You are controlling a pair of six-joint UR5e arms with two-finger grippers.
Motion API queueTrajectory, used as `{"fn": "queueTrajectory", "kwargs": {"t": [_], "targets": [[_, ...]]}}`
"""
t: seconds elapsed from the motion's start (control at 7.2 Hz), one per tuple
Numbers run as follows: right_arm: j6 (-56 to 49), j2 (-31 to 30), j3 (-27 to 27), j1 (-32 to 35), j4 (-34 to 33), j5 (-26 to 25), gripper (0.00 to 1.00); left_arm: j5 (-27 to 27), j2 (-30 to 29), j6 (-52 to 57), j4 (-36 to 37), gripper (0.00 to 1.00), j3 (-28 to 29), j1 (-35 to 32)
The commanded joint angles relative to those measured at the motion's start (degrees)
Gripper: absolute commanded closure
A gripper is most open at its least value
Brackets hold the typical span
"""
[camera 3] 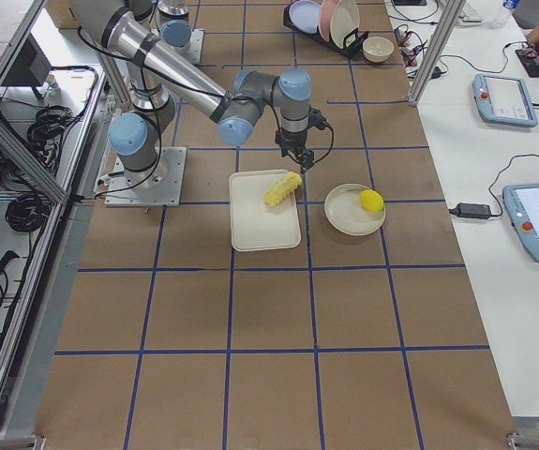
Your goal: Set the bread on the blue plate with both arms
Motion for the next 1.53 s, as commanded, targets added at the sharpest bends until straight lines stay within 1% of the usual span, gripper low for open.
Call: {"fn": "queueTrajectory", "kwargs": {"t": [0.0, 0.14, 0.28, 0.42, 0.56, 0.69, 0.83, 0.97, 1.11, 1.25, 1.39], "targets": [[-7.60, 3.24, 0.77, -0.56, -6.83, -0.12, 0.00, -2.50, -10.06, 9.67, 3.60, 0.00, 4.25, 7.16], [-7.61, 5.08, 1.03, -3.52, -6.84, 0.06, 0.00, -5.22, -13.85, 11.37, 3.70, 0.00, 5.84, 9.45], [-7.52, 7.19, 1.64, -5.99, -6.75, 0.84, 0.00, -5.50, -16.58, 11.47, 3.70, 0.00, 6.72, 9.91], [-6.91, 6.95, 2.69, -6.19, -6.66, 1.46, 0.00, -5.42, -18.44, 11.38, 3.70, 0.00, 6.73, 9.91], [-4.82, 6.34, 4.53, -6.27, -6.57, 1.38, 0.00, -5.59, -19.93, 11.30, 3.70, 0.00, 6.73, 9.91], [-2.62, 4.07, 6.55, -6.19, -6.57, 1.38, 0.00, -5.59, -21.17, 11.29, 3.70, 0.01, 6.64, 10.00], [0.19, 1.78, 8.05, -6.19, -6.14, 1.38, 0.00, -5.59, -21.53, 11.21, 3.70, 0.05, 6.56, 10.00], [1.08, 1.41, 9.02, -6.19, -6.57, 1.55, 0.01, -5.68, -22.14, 11.12, 3.61, 0.10, 6.38, 9.91], [1.44, 1.93, 9.38, -6.19, -6.75, 2.16, 0.11, -5.68, -22.67, 11.12, 3.70, 0.19, 6.81, 9.91], [2.66, 2.20, 9.47, -6.19, -6.75, 2.08, 0.30, -6.29, -22.67, 11.03, 3.70, 0.33, 6.99, 9.91], [3.63, 2.20, 9.38, -6.19, -6.75, 2.08, 0.59, -7.34, -22.76, 10.94, 3.70, 0.54, 6.99, 9.91]]}}
